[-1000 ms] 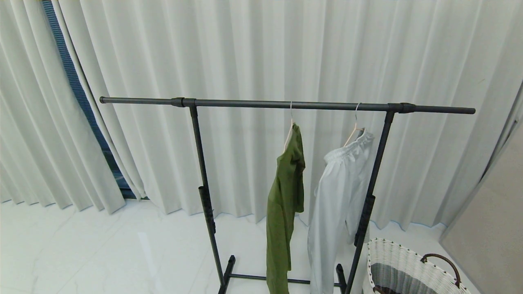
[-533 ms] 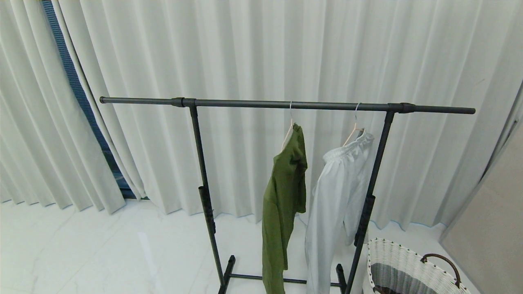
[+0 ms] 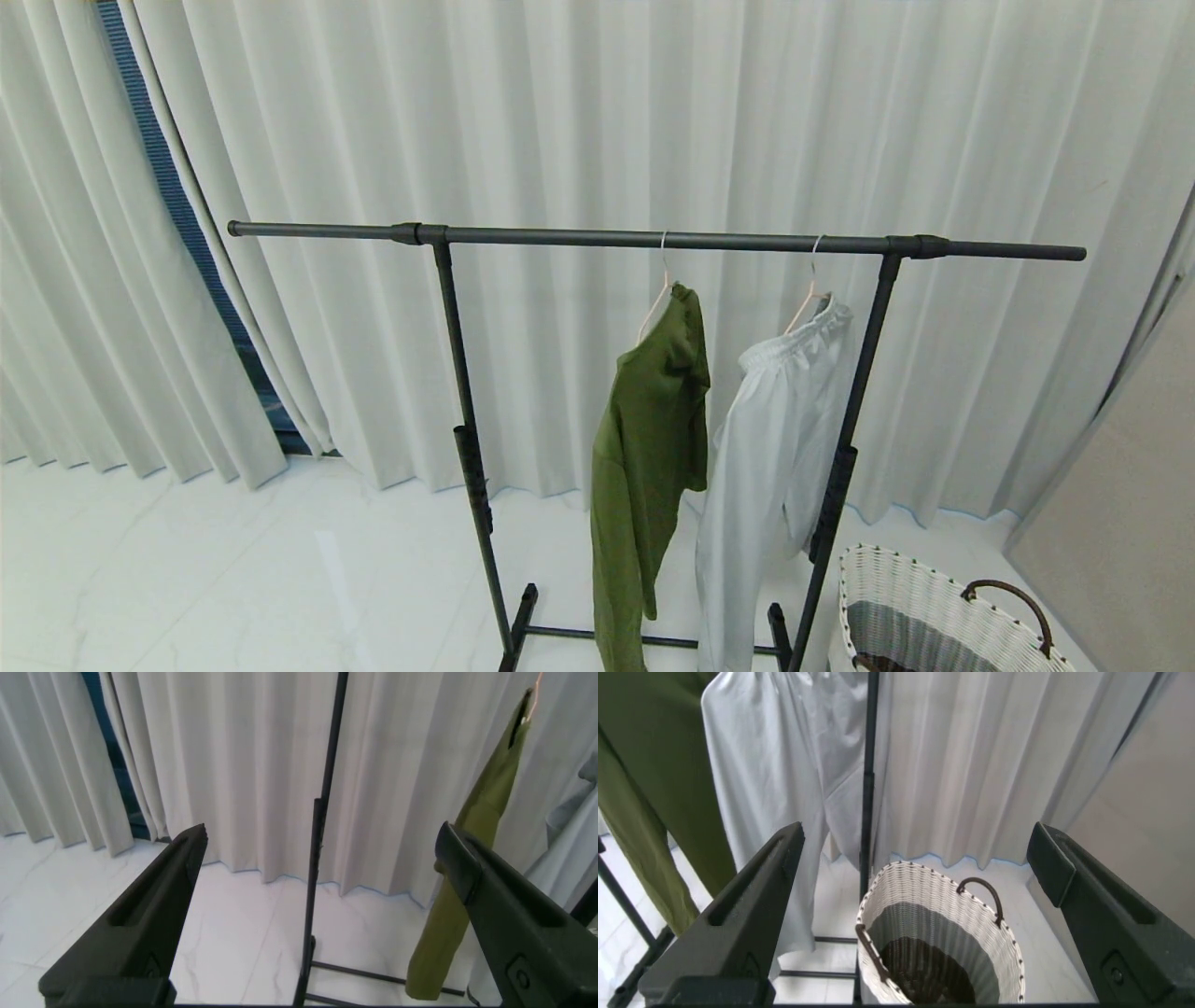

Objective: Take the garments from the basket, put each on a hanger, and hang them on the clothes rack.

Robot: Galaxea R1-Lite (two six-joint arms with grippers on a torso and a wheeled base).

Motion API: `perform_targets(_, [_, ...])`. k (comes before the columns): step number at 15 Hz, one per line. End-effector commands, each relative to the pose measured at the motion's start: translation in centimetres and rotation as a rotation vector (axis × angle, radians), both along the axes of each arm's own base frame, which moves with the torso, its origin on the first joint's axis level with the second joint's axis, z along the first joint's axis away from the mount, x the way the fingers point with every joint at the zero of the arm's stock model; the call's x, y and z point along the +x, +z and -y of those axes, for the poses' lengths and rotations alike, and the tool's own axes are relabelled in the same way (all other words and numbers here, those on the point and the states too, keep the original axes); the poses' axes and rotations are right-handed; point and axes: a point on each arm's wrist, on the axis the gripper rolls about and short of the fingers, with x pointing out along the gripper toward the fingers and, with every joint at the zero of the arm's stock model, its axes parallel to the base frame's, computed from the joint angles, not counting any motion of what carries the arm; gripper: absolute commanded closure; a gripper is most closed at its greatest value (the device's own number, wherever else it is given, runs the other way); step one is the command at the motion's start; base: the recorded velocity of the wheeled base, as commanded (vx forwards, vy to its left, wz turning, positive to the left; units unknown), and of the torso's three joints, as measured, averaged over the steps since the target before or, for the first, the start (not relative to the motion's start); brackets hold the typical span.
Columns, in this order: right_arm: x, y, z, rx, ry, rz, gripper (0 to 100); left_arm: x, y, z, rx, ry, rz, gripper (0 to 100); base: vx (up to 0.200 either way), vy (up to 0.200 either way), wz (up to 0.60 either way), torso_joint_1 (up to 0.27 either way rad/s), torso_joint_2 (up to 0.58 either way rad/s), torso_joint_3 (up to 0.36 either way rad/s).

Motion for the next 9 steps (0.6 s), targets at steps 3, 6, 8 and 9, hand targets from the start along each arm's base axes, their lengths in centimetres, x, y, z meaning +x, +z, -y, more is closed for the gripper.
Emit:
perform_targets(3, [0.00,0.00,0.00,0.000,0.001,0.000,0,0.00,0.00,0.00,0.000,0.000,0.001,0,0.000,0.000,0.00,0.000,0.00,0.000])
perform_targets(6, [0.00,0.00,0.00,0.000,0.001,0.000,0,0.00,0.00,0.00,0.000,0.000,0.001,0,0.000,0.000,0.00,0.000,0.00,0.000])
perform_targets(8, [0.00,0.00,0.00,0.000,0.001,0.000,0,0.00,0.00,0.00,0.000,0.000,0.001,0,0.000,0.000,0.00,0.000,0.00,0.000])
perform_targets(9, [0.00,0.00,-0.01,-0.001,-0.001,0.000,0,0.00,0.00,0.00,0.000,0.000,0.001,0,0.000,0.000,0.00,0.000,0.00,0.000])
